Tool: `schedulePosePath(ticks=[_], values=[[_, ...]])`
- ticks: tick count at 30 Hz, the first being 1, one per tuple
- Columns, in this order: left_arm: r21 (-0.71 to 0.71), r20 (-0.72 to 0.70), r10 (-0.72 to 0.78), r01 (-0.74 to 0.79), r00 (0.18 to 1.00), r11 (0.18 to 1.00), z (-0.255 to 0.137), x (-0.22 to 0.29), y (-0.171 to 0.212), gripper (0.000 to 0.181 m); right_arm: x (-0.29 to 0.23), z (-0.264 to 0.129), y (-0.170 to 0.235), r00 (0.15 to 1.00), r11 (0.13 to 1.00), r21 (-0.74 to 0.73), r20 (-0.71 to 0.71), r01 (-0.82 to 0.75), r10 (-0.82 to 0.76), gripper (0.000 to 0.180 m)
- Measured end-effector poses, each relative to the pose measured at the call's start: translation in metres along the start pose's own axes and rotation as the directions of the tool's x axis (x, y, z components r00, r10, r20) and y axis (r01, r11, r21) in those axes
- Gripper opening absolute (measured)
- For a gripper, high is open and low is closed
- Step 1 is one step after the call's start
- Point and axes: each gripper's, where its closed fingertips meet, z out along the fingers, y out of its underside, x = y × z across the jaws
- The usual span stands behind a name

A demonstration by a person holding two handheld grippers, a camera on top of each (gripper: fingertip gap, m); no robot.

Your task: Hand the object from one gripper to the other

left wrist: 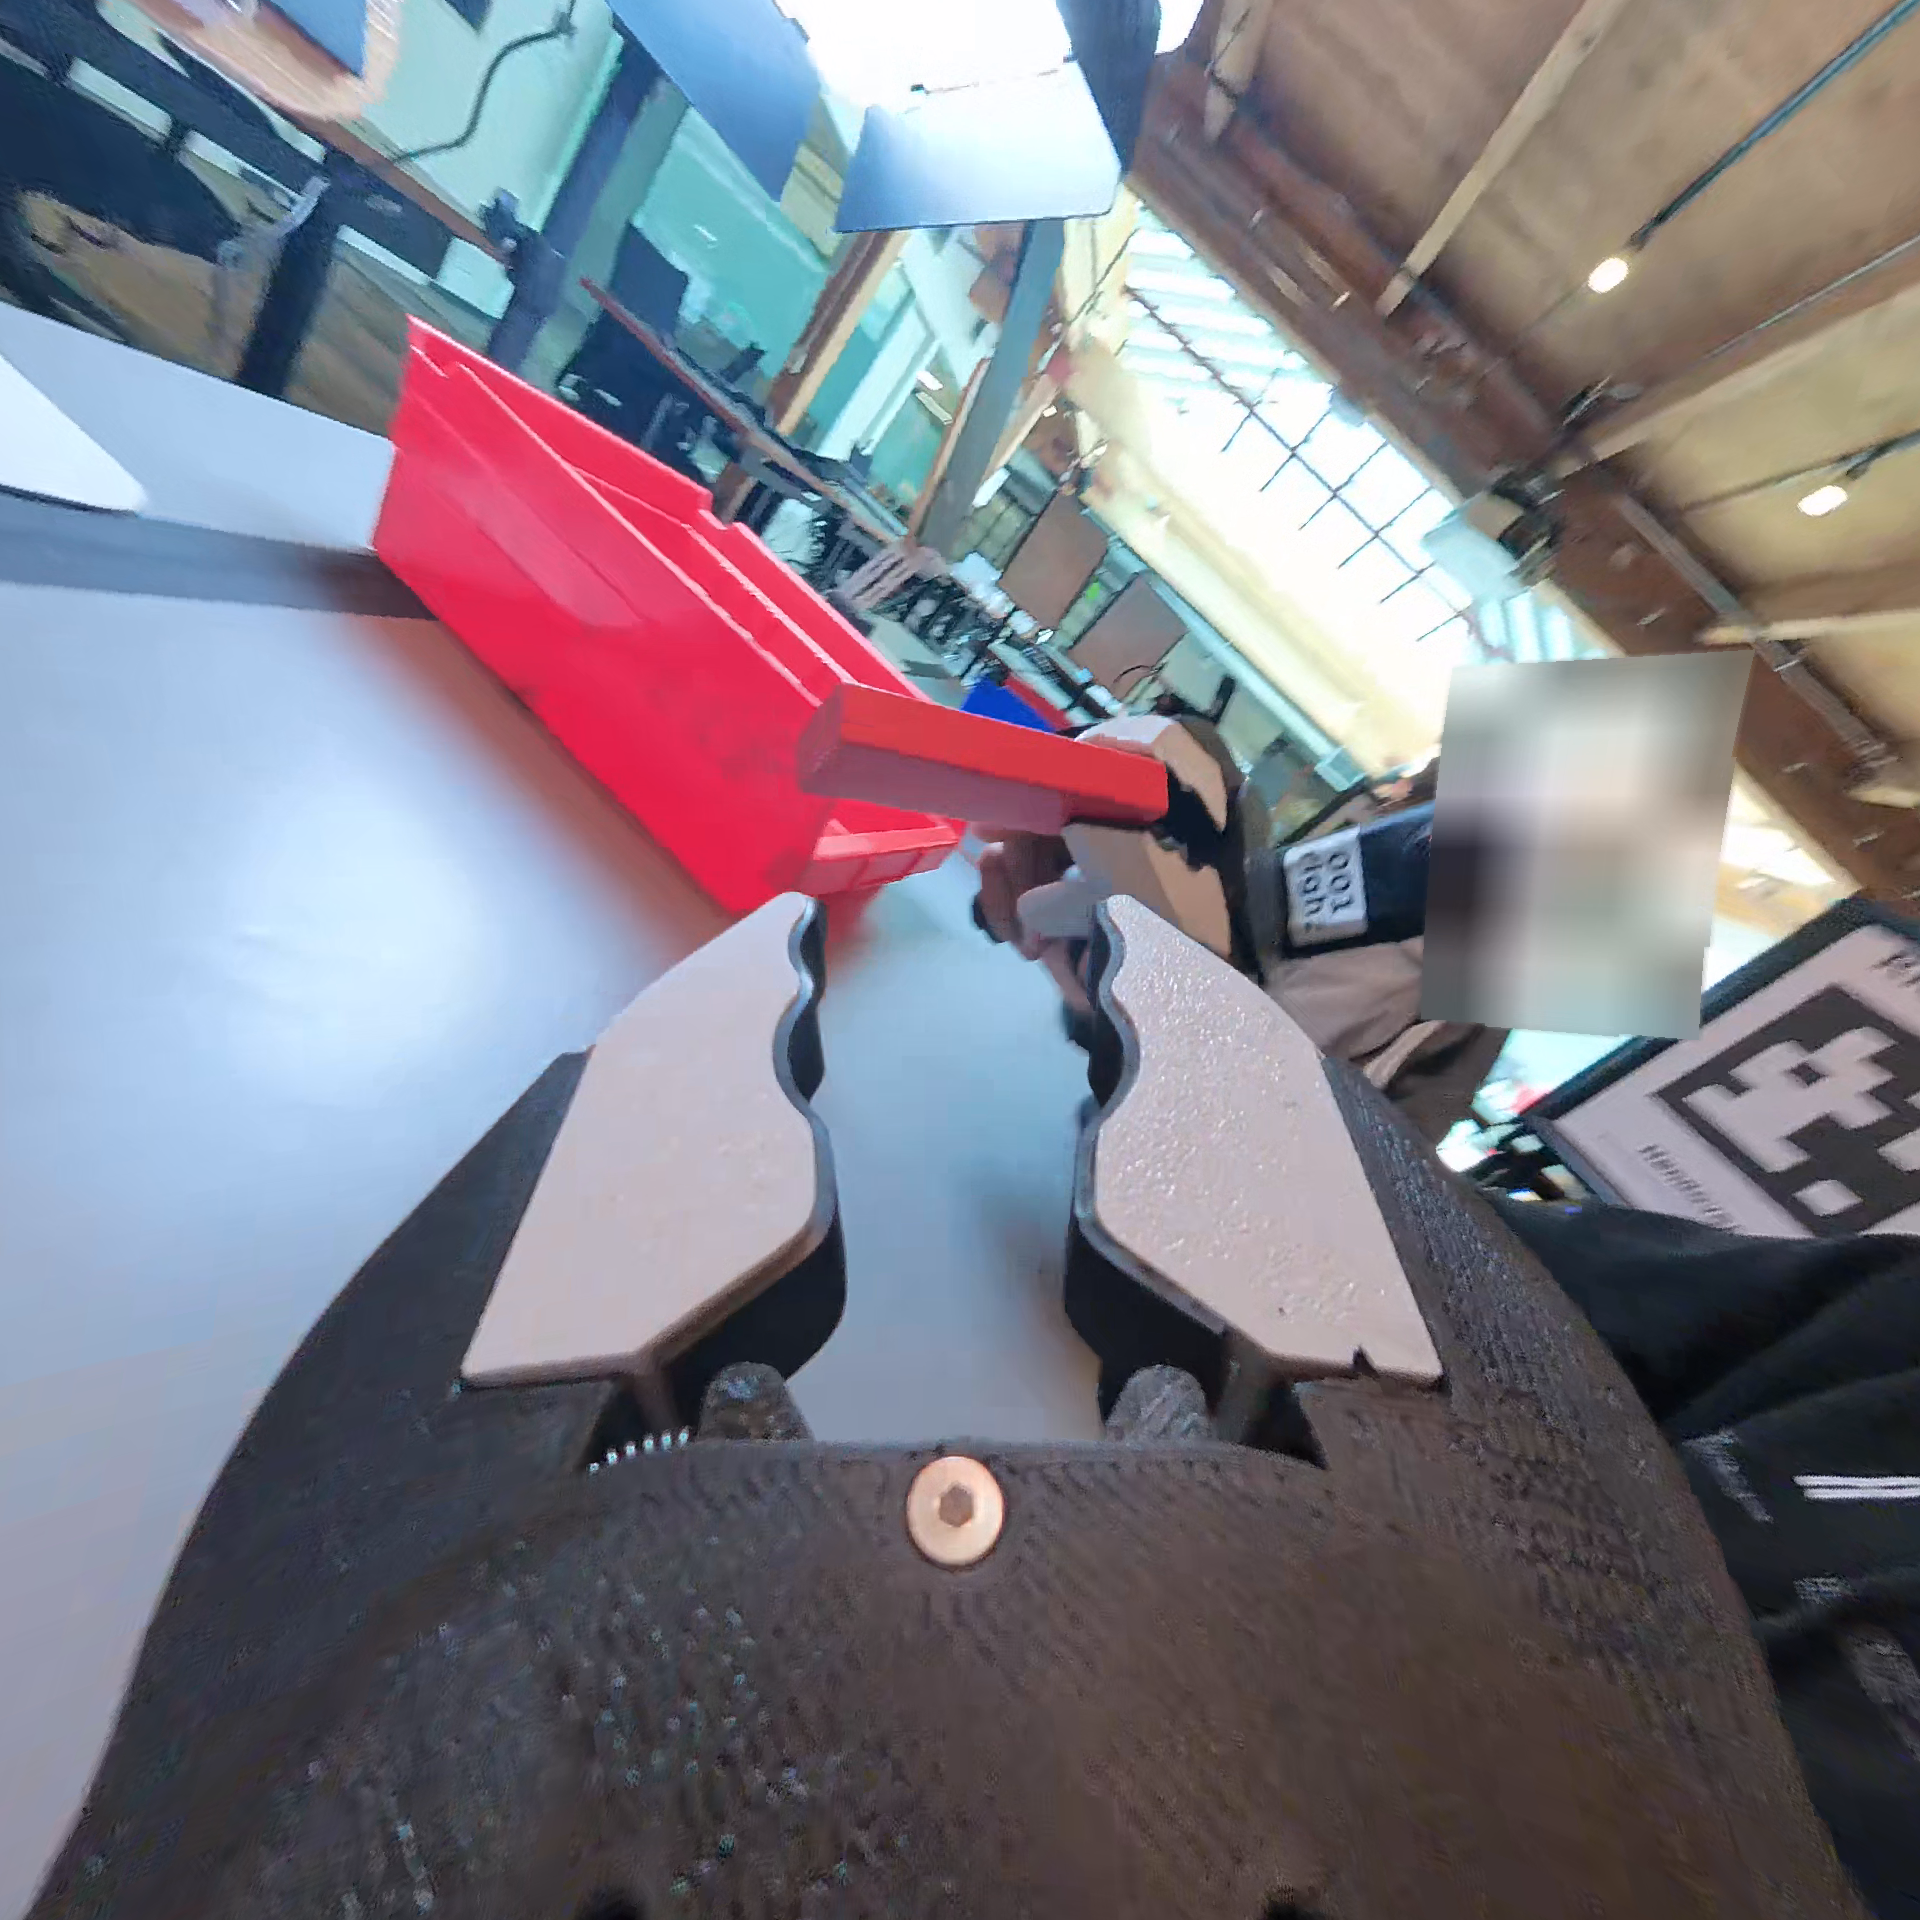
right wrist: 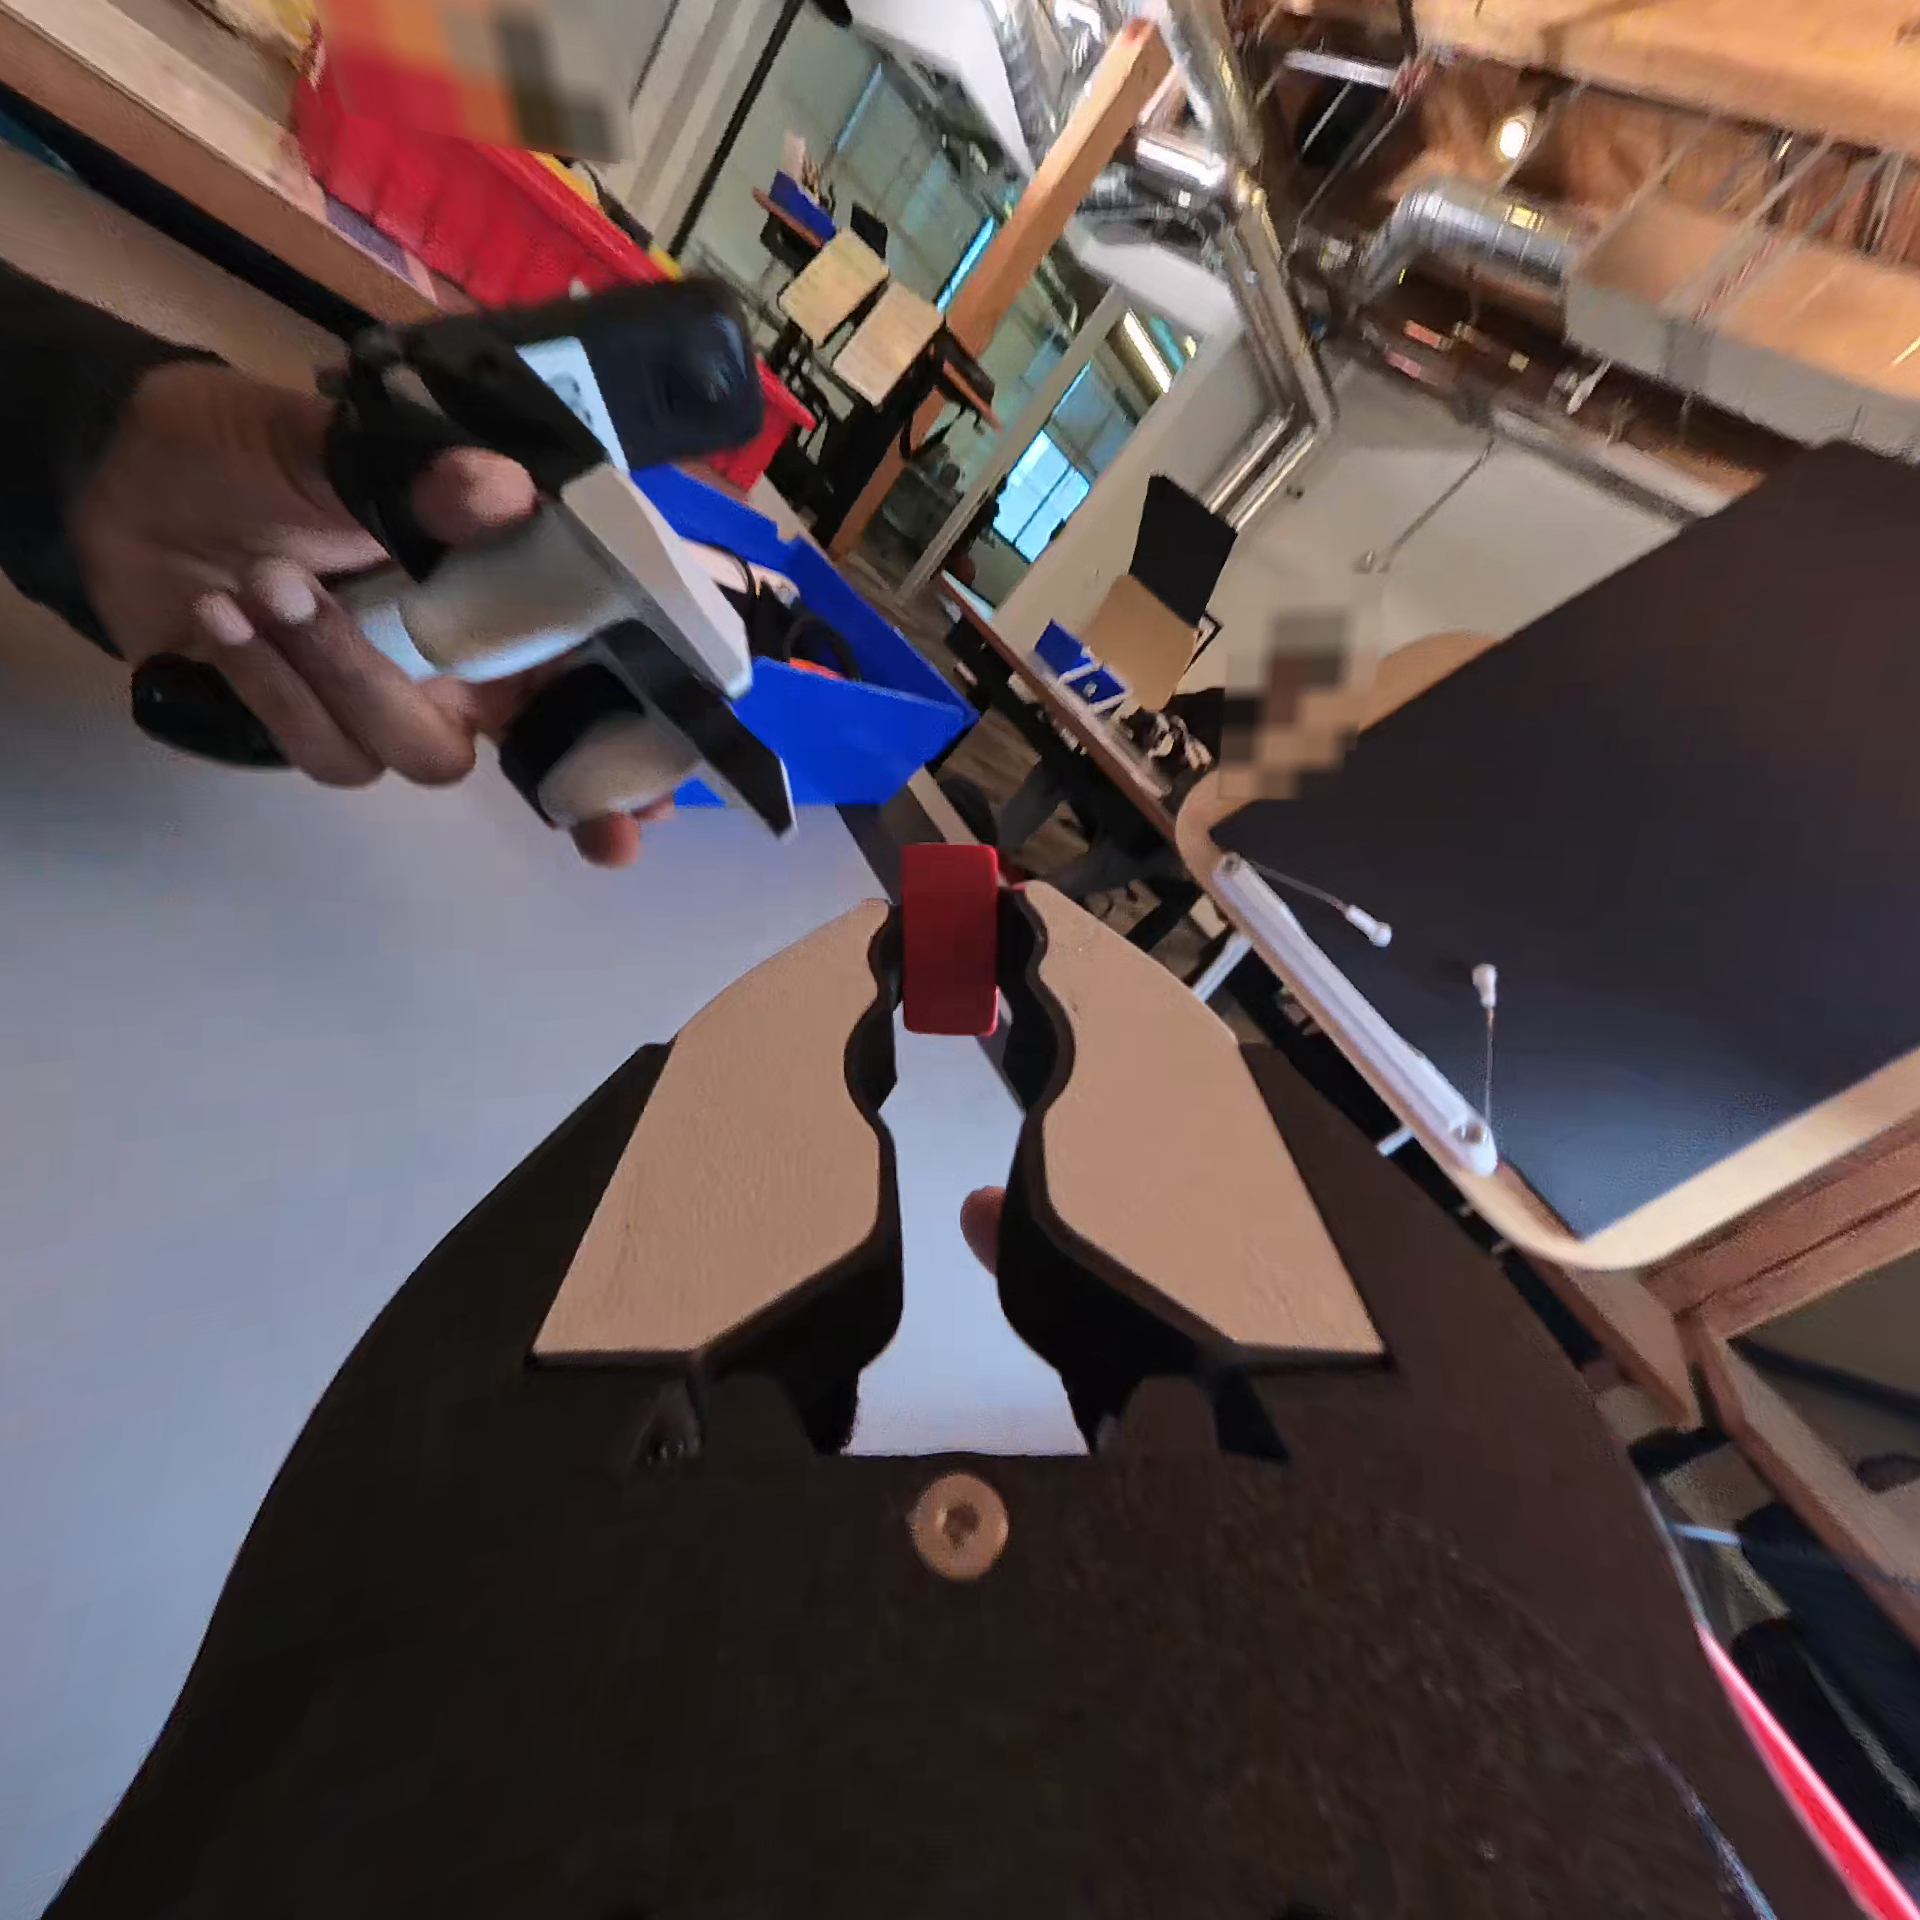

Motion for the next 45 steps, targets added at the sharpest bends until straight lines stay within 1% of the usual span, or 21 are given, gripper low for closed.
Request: schedulePosePath(ticks=[3,7,9,13,15,18,20,23,25,27,28,29,30,32,34,36,40,42,45], values=[[0.055,-0.127,-0.118,0.126,0.985,0.991,0.006,0.016,-0.003,0.053,-0.015,0.007,-0.026,1.000,0.995,0.095,-0.020,0.004,-0.002,0.017],[0.091,-0.282,-0.202,0.236,0.938,0.968,0.007,0.040,-0.010,0.056,-0.030,0.013,-0.054,0.999,0.983,0.183,-0.034,-0.018,0.025,0.017],[0.088,-0.307,-0.201,0.239,0.930,0.967,0.006,0.044,-0.010,0.049,-0.033,0.012,-0.061,0.998,0.978,0.205,-0.026,-0.044,0.050,0.017],[0.098,-0.326,-0.196,0.239,0.925,0.966,0.005,0.050,-0.012,0.049,-0.033,0.011,-0.066,0.997,0.972,0.225,-0.034,-0.063,0.072,0.017],[0.098,-0.354,-0.211,0.260,0.911,0.961,0.005,0.054,-0.013,0.045,-0.034,0.011,-0.066,0.996,0.971,0.226,-0.031,-0.074,0.083,0.017],[0.115,-0.344,-0.180,0.232,0.922,0.966,0.003,0.054,-0.015,0.041,-0.036,0.013,-0.061,0.997,0.976,0.209,-0.026,-0.065,0.073,0.017],[0.123,-0.297,-0.135,0.178,0.945,0.976,0.002,0.050,-0.015,0.039,-0.037,0.016,-0.051,0.998,0.984,0.169,-0.025,-0.054,0.059,0.017],[0.122,-0.197,-0.008,0.032,0.980,0.992,0.000,0.045,-0.016,0.036,-0.040,0.022,-0.033,0.998,0.994,0.090,0.001,-0.065,0.065,0.018],[0.124,-0.115,0.092,-0.077,0.989,0.989,-0.005,0.039,-0.022,0.035,-0.044,0.024,-0.024,0.991,0.992,0.036,0.062,-0.120,0.117,0.029],[0.091,-0.012,0.212,-0.210,0.977,0.974,-0.012,0.030,-0.026,0.035,-0.048,0.024,-0.013,0.966,0.977,-0.035,0.150,-0.209,0.212,0.041],[0.055,0.043,0.273,-0.275,0.961,0.960,-0.015,0.024,-0.027,0.034,-0.049,0.022,-0.008,0.949,0.966,-0.060,0.183,-0.251,0.258,0.047],[0.010,0.102,0.333,-0.336,0.937,0.942,-0.018,0.017,-0.027,0.034,-0.048,0.020,-0.005,0.929,0.954,-0.080,0.217,-0.290,0.300,0.048],[-0.042,0.168,0.400,-0.398,0.901,0.916,-0.021,0.007,-0.027,0.034,-0.044,0.017,-0.001,0.915,0.942,-0.098,0.226,-0.321,0.335,0.051],[-0.172,0.269,0.539,-0.511,0.798,0.842,-0.027,-0.012,-0.024,0.035,-0.037,0.010,0.005,0.890,0.925,-0.120,0.253,-0.360,0.380,0.054],[-0.276,0.316,0.636,-0.573,0.704,0.772,-0.032,-0.027,-0.021,0.034,-0.027,0.002,0.011,0.868,0.906,-0.145,0.260,-0.397,0.422,0.057],[-0.334,0.327,0.680,-0.593,0.656,0.733,-0.033,-0.036,-0.017,0.034,-0.014,-0.007,0.019,0.865,0.898,-0.161,0.245,-0.409,0.438,0.056],[-0.405,0.317,0.729,-0.608,0.607,0.683,-0.031,-0.046,-0.007,0.034,0.004,-0.018,0.026,0.868,0.889,-0.156,0.198,-0.431,0.455,0.055],[-0.428,0.309,0.751,-0.620,0.584,0.658,-0.029,-0.047,-0.004,0.034,0.005,-0.017,0.026,0.867,0.888,-0.148,0.197,-0.435,0.457,0.054],[-0.469,0.292,0.792,-0.642,0.536,0.607,-0.028,-0.048,0.000,0.035,-0.008,-0.011,0.028,0.868,0.895,-0.169,0.223,-0.413,0.443,0.054]])
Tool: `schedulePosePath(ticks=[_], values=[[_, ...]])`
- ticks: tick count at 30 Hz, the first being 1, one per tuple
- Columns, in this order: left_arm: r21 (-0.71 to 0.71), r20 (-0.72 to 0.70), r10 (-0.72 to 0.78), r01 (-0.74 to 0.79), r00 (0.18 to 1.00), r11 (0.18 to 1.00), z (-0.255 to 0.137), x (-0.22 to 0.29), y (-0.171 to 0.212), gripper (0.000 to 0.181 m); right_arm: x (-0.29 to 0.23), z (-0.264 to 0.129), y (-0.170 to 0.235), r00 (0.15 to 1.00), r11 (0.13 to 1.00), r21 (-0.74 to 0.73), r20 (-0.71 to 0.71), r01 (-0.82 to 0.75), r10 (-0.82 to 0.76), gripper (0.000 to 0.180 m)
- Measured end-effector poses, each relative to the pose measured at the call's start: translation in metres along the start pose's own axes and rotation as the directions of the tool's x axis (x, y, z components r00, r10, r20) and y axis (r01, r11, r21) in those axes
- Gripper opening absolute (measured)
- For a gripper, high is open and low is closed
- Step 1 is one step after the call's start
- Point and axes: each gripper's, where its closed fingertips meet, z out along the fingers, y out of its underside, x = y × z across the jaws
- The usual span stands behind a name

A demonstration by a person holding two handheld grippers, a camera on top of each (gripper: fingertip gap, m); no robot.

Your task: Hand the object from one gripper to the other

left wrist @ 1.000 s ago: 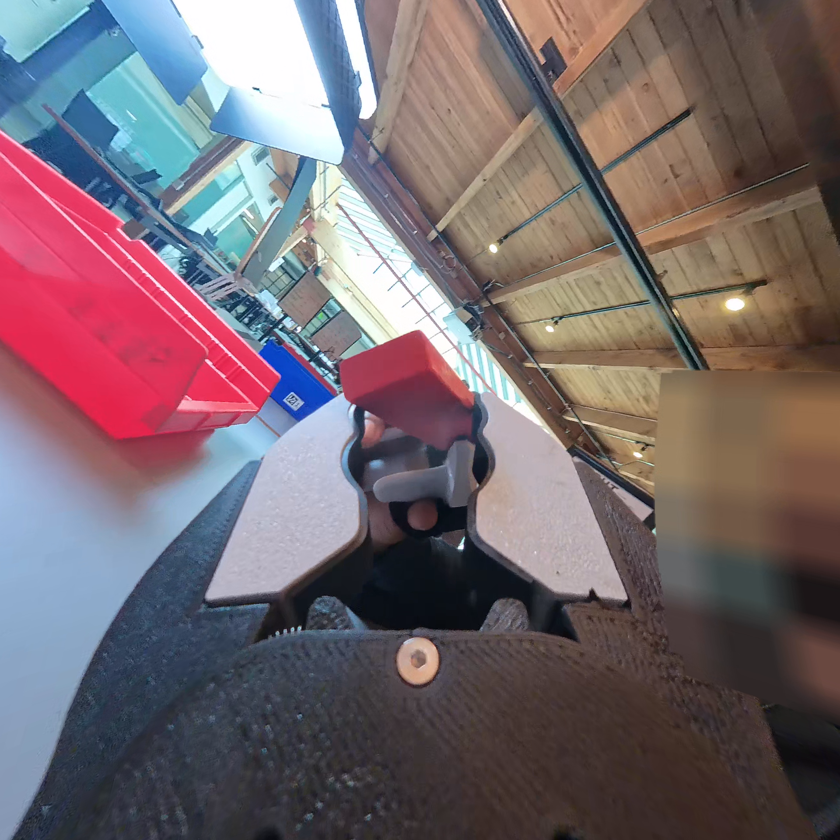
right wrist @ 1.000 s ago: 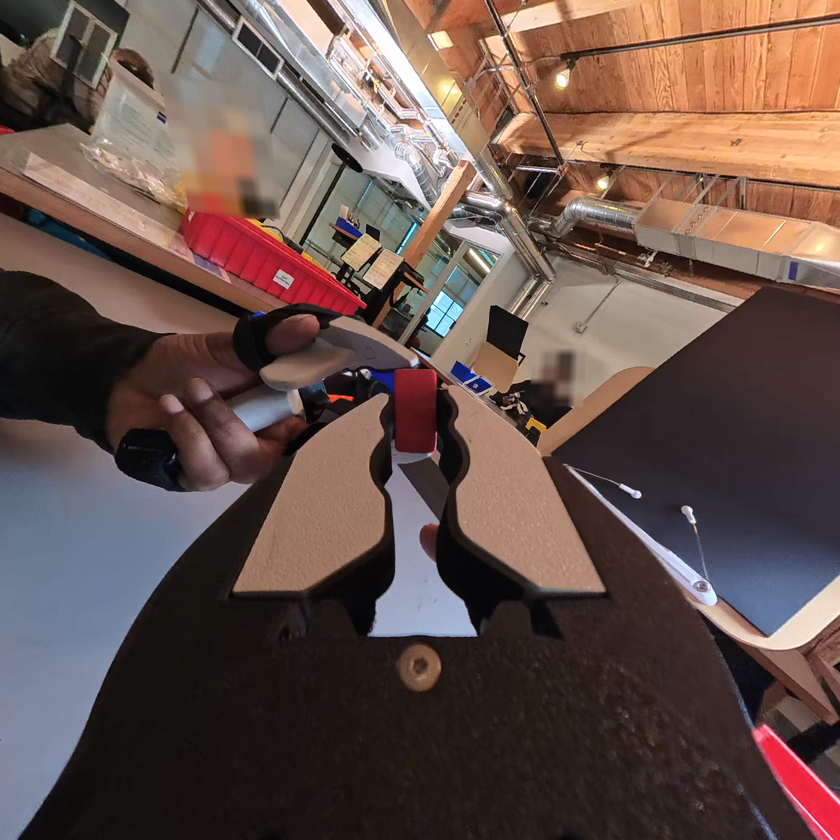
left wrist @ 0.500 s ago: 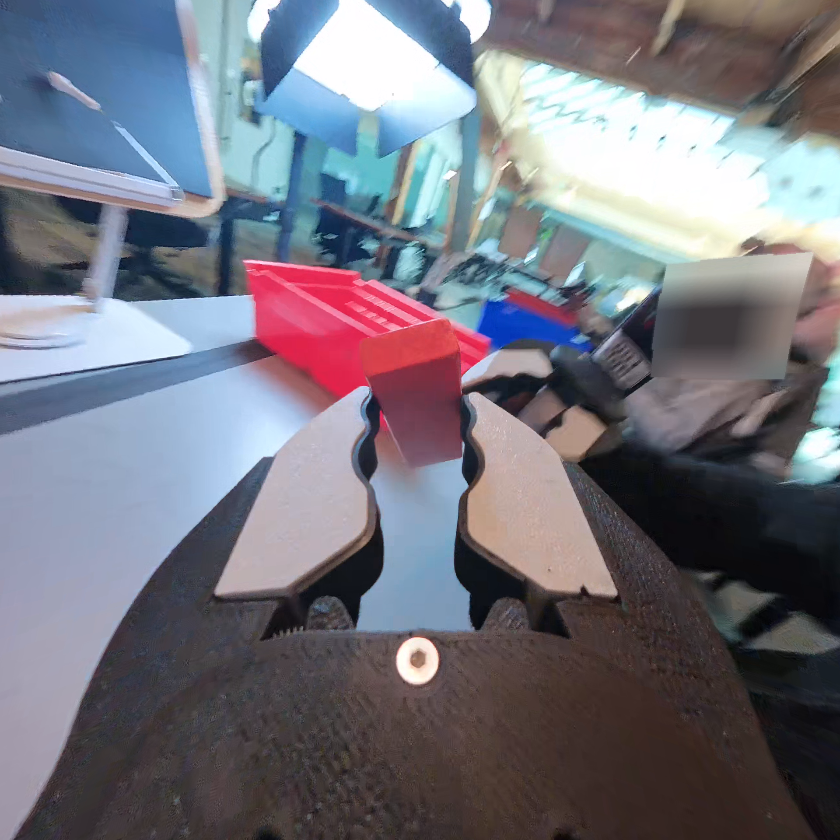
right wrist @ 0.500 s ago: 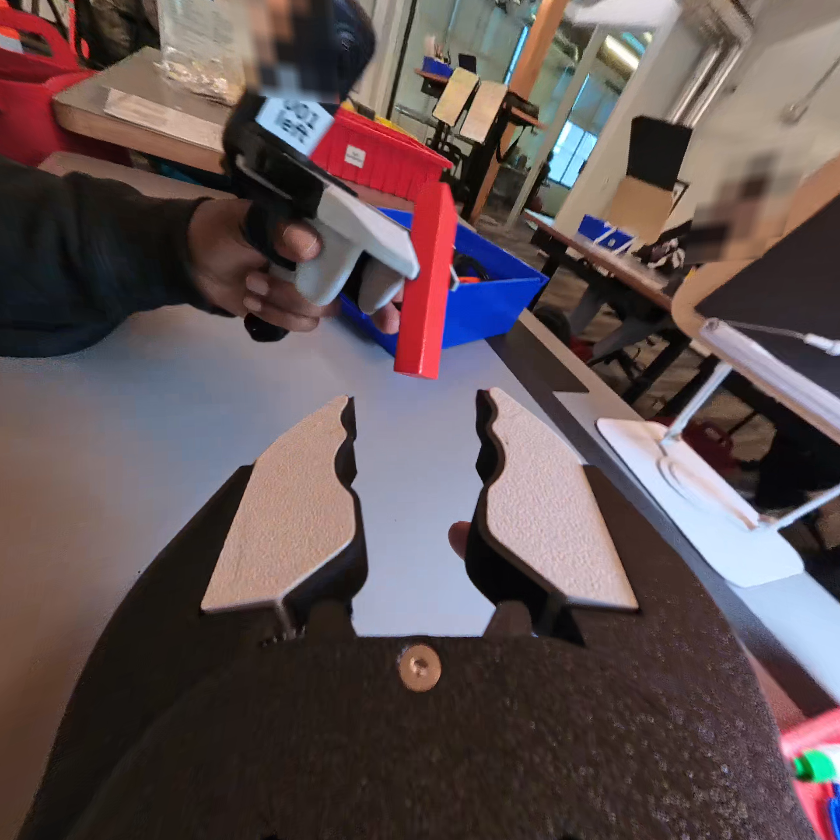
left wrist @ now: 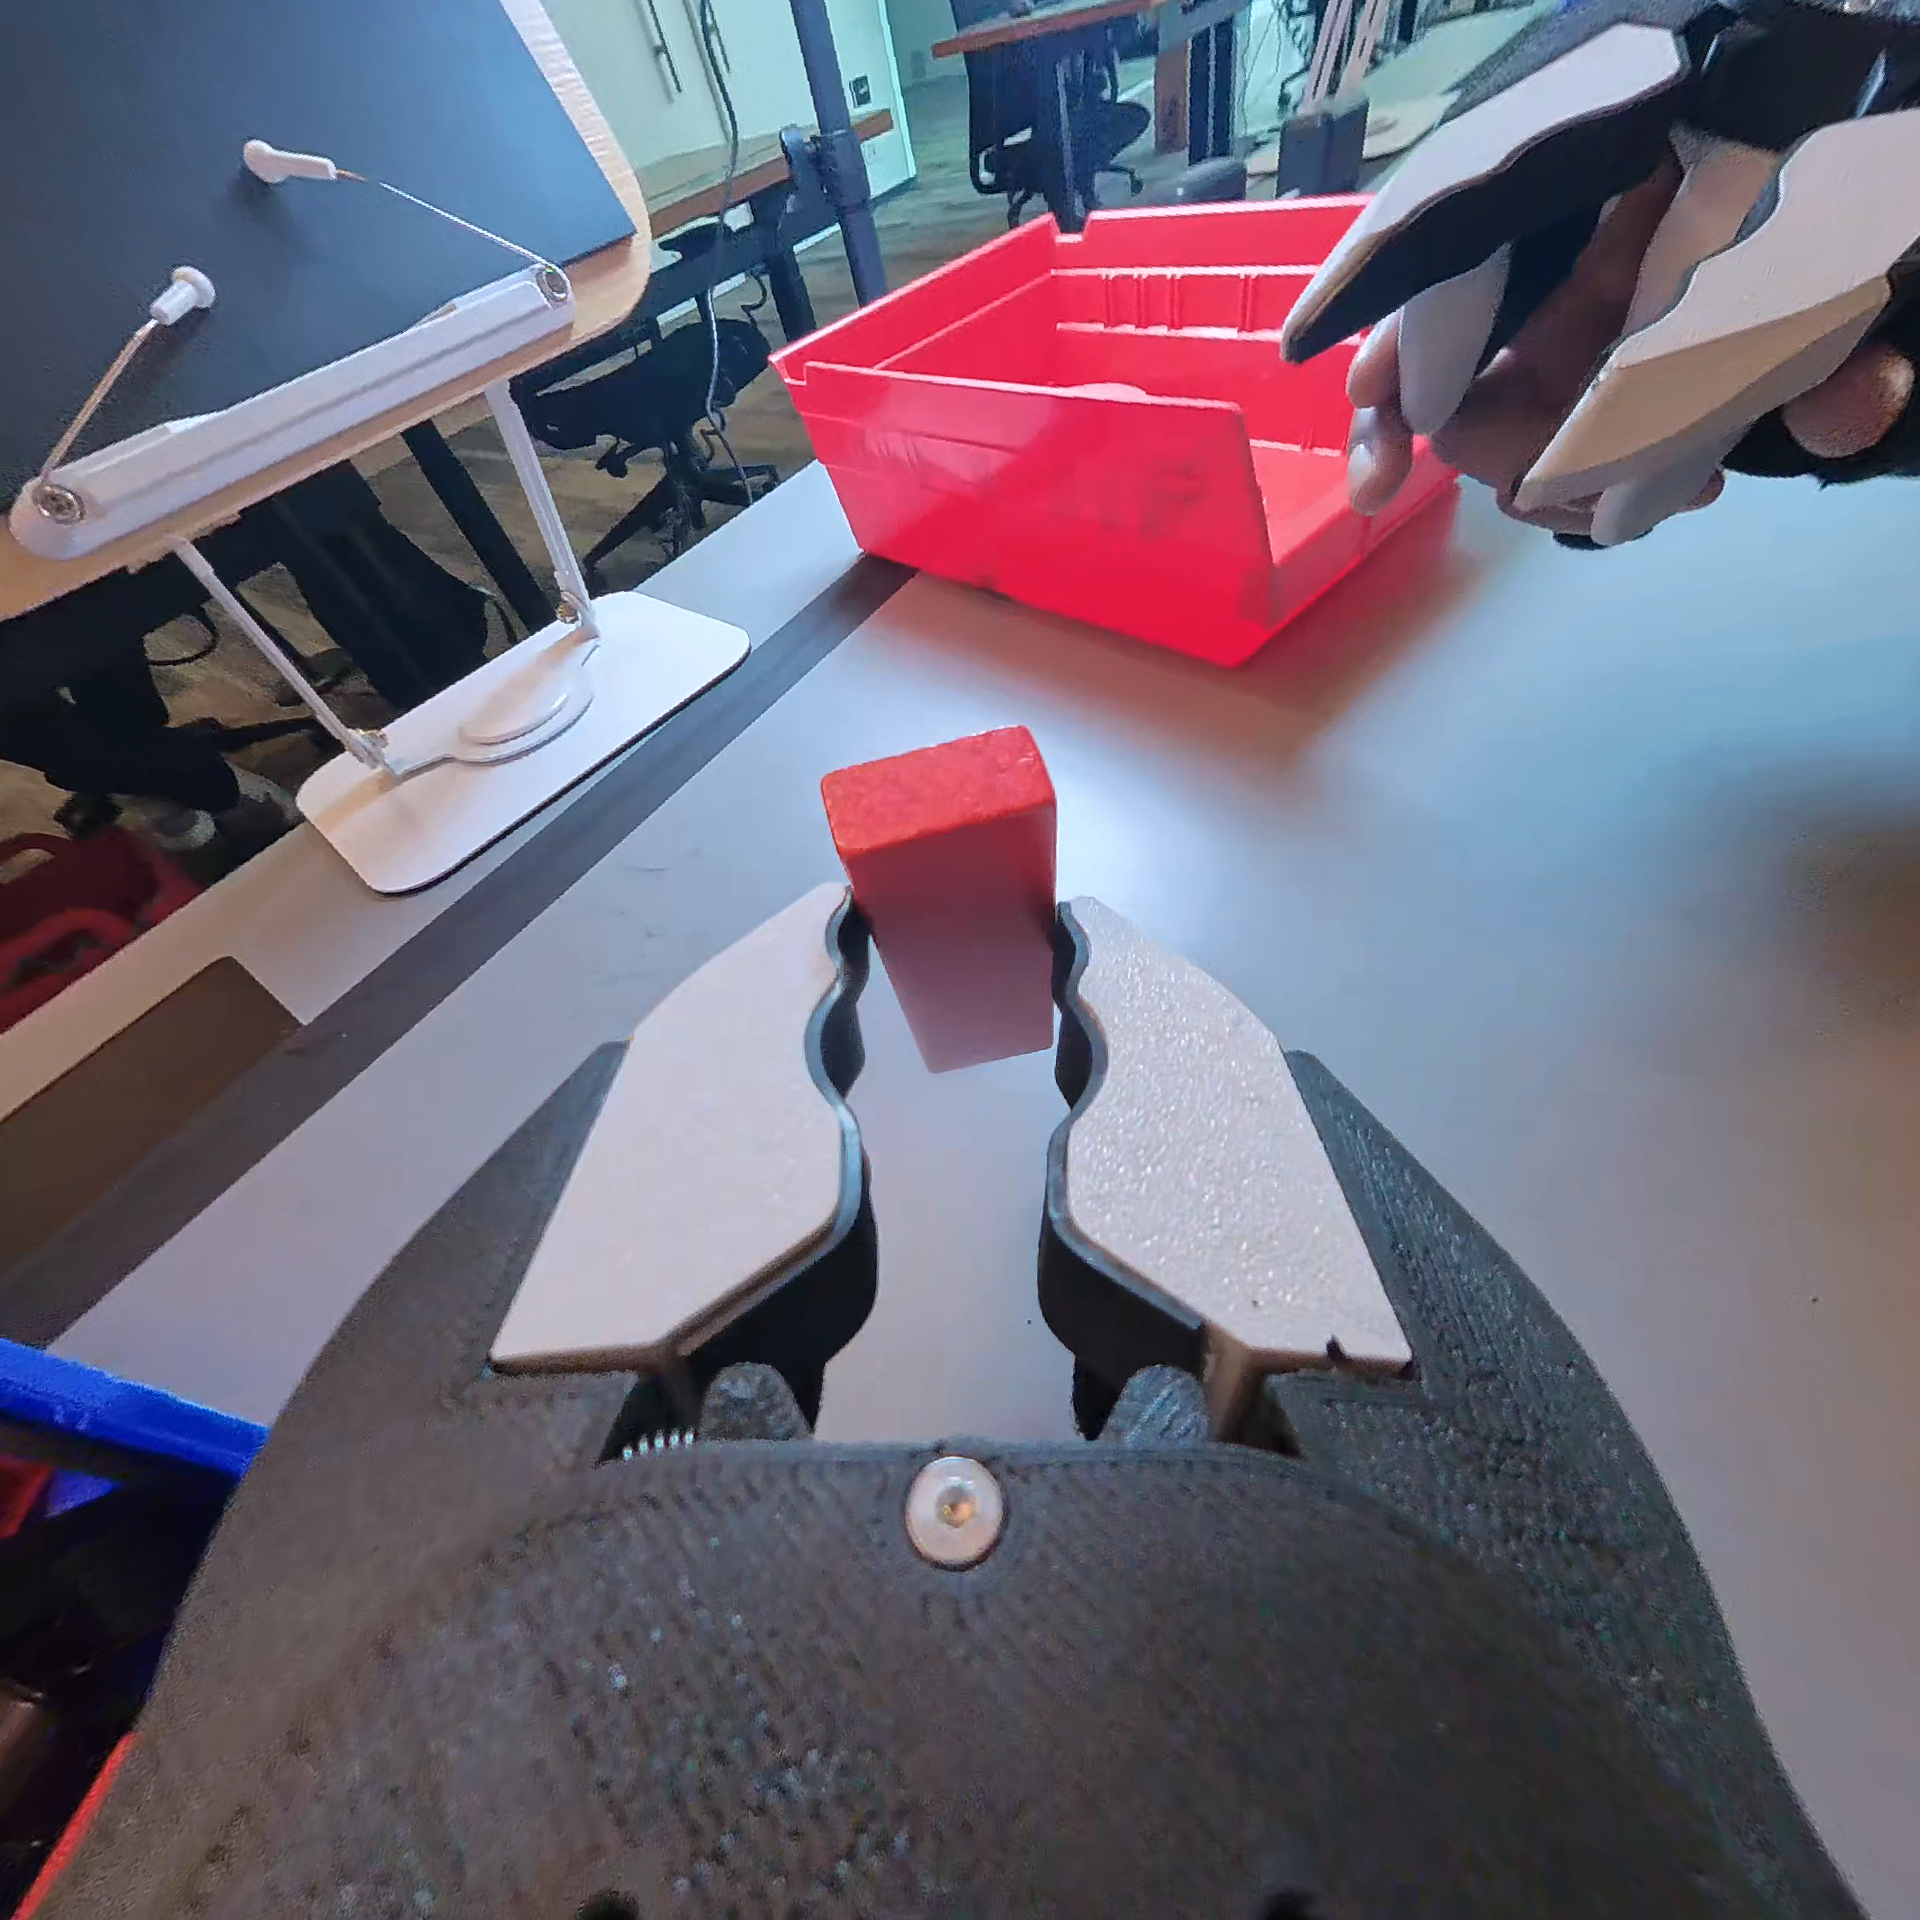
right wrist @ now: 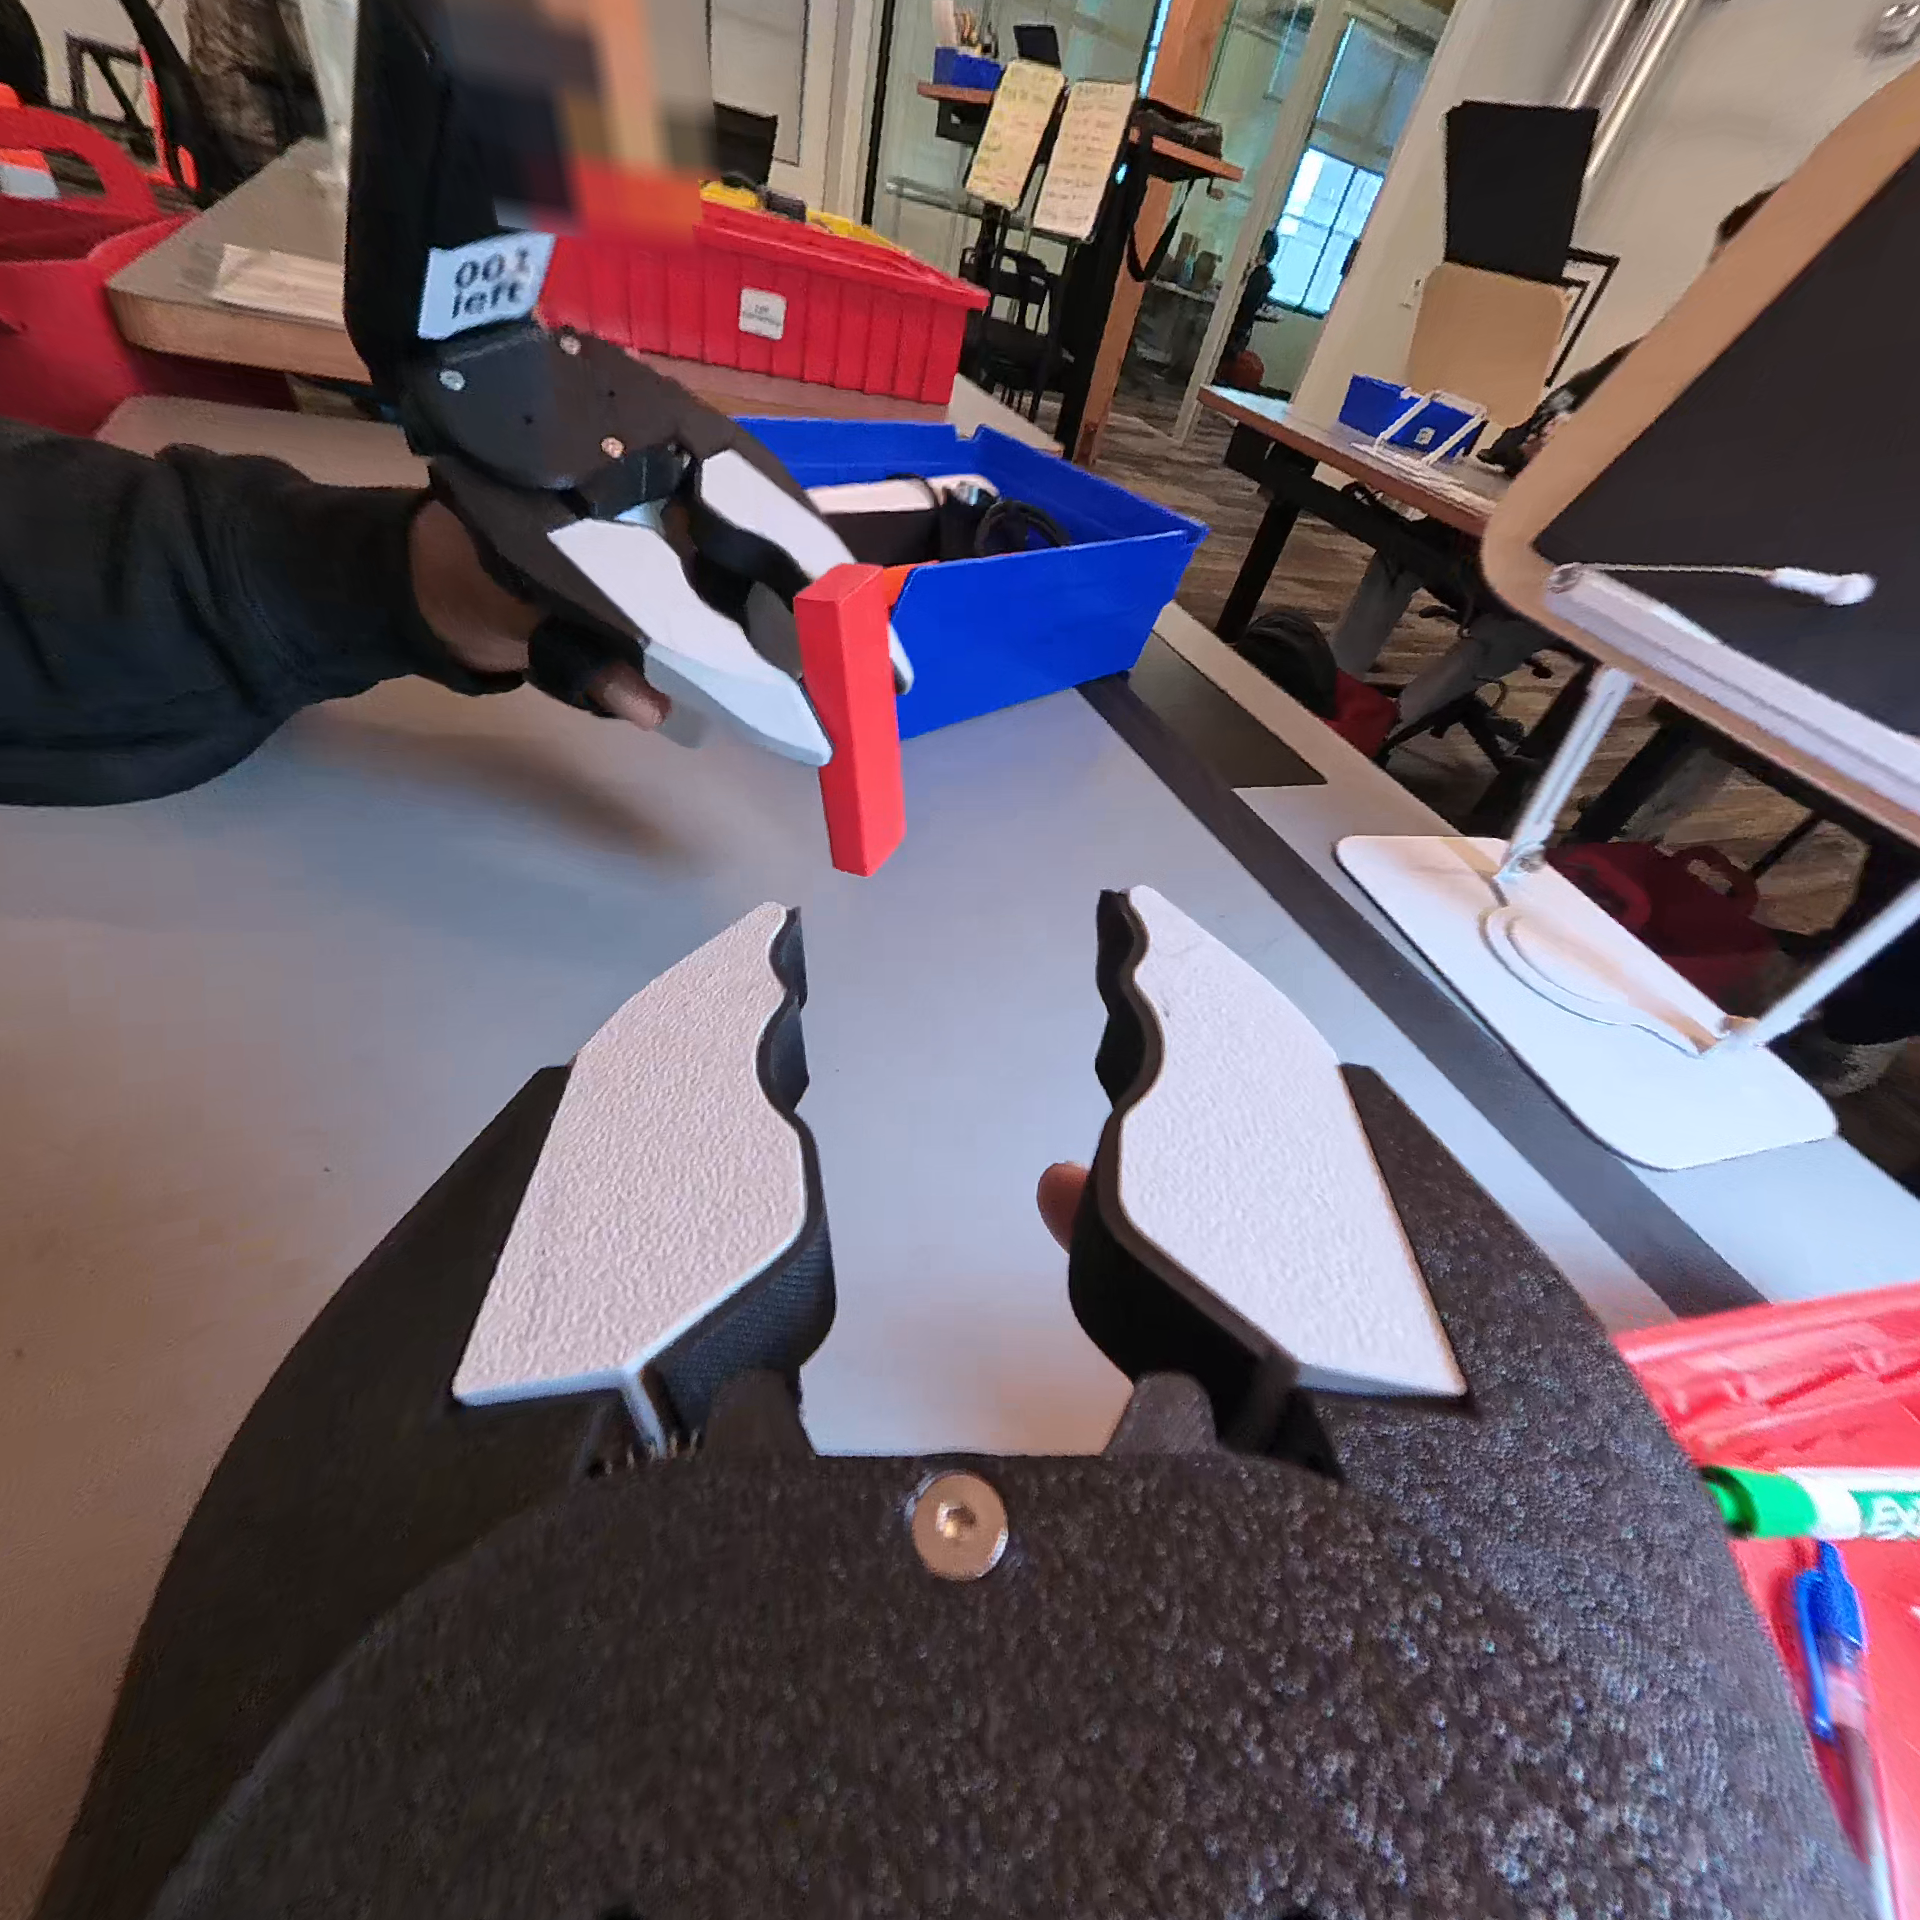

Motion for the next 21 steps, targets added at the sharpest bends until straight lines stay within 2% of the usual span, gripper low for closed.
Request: schedulePosePath(ticks=[6,11,13,17,21], values=[[-0.052,0.032,0.146,-0.144,0.989,0.988,0.005,0.009,0.004,0.034,-0.021,0.019,0.006,0.998,0.999,-0.037,0.045,0.035,-0.033,0.051],[-0.113,0.076,0.318,-0.309,0.945,0.944,0.011,0.017,0.008,0.034,-0.025,0.032,0.000,0.998,0.998,-0.027,-0.028,0.057,-0.058,0.038],[-0.146,0.115,0.411,-0.393,0.905,0.908,0.014,0.019,0.008,0.034,-0.028,0.039,-0.002,0.997,0.998,-0.050,-0.063,0.046,-0.049,0.035],[-0.176,0.172,0.581,-0.556,0.795,0.812,0.018,0.028,0.004,0.034,-0.046,0.052,-0.008,0.999,0.999,-0.051,-0.045,-0.015,0.013,0.033],[-0.182,0.212,0.690,-0.665,0.692,0.724,0.018,0.034,-0.002,0.034,-0.047,0.057,-0.005,0.995,0.994,-0.070,-0.059,-0.085,0.081,0.031]])
